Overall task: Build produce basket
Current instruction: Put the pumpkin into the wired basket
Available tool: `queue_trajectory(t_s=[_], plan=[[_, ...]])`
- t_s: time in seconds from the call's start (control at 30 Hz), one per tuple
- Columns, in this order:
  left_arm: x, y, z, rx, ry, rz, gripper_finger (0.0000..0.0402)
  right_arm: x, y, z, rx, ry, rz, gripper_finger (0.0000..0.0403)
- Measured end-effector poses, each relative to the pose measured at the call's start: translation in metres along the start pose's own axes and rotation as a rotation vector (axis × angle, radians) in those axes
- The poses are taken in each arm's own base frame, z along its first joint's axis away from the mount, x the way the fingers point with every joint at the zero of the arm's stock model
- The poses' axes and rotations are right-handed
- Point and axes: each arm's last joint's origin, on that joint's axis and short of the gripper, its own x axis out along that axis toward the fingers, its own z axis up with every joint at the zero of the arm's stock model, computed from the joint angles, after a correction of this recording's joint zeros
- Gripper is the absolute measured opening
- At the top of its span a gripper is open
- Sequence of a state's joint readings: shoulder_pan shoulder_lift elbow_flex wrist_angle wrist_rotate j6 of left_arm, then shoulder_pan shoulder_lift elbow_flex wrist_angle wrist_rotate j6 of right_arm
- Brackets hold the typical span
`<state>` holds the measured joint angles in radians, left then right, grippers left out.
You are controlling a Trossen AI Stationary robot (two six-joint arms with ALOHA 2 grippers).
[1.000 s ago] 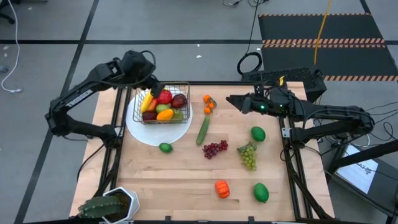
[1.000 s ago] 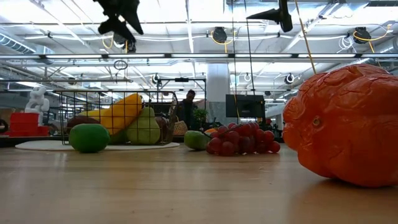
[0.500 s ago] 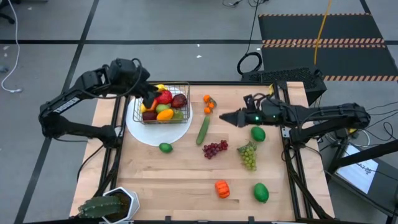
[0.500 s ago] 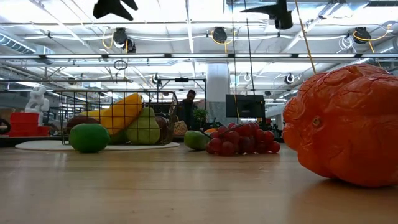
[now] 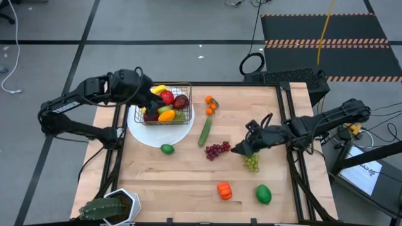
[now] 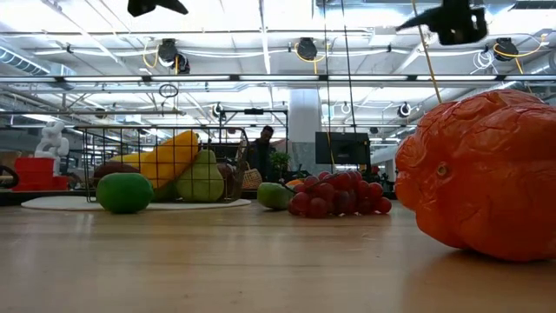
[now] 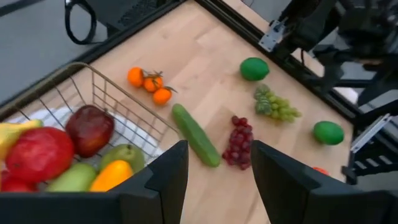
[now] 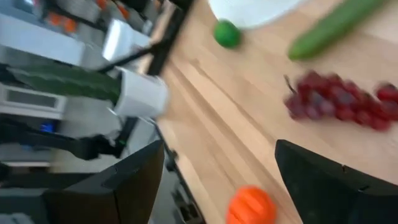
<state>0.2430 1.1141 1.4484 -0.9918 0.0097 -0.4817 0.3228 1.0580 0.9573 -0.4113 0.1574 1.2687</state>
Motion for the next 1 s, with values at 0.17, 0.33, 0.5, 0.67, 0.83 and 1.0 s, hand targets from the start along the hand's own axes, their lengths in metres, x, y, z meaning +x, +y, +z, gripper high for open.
queue_trajectory(t_s=[0.17, 0.33, 0.5, 0.67, 0.83, 1.0], plan=[[0.004, -0.014, -0.007, -0.058, 0.014, -0.002, 0.0172, -0.001, -0.005, -0.007, 0.028, 0.04, -0.06, 0.0299], [0.005, -0.03, -0.016, -0.09, 0.044, -0.049, 0.0172, -0.002, -0.002, -0.014, 0.144, 0.051, -0.048, 0.0299], [0.004, -0.045, -0.025, -0.095, 0.059, -0.086, 0.0172, -0.002, 0.001, -0.023, 0.093, 0.015, -0.041, 0.0299], [0.001, -0.057, -0.027, -0.051, -0.007, -0.106, 0.0172, 0.011, 0.009, -0.049, 0.105, 0.074, -0.031, 0.0299], [0.0, -0.061, -0.029, -0.031, -0.038, -0.097, 0.0172, 0.025, 0.031, -0.068, 0.081, 0.104, -0.044, 0.0299], [-0.001, -0.063, -0.031, 0.015, -0.034, -0.1, 0.0172, 0.032, 0.072, -0.075, 0.08, 0.13, -0.132, 0.0298]])
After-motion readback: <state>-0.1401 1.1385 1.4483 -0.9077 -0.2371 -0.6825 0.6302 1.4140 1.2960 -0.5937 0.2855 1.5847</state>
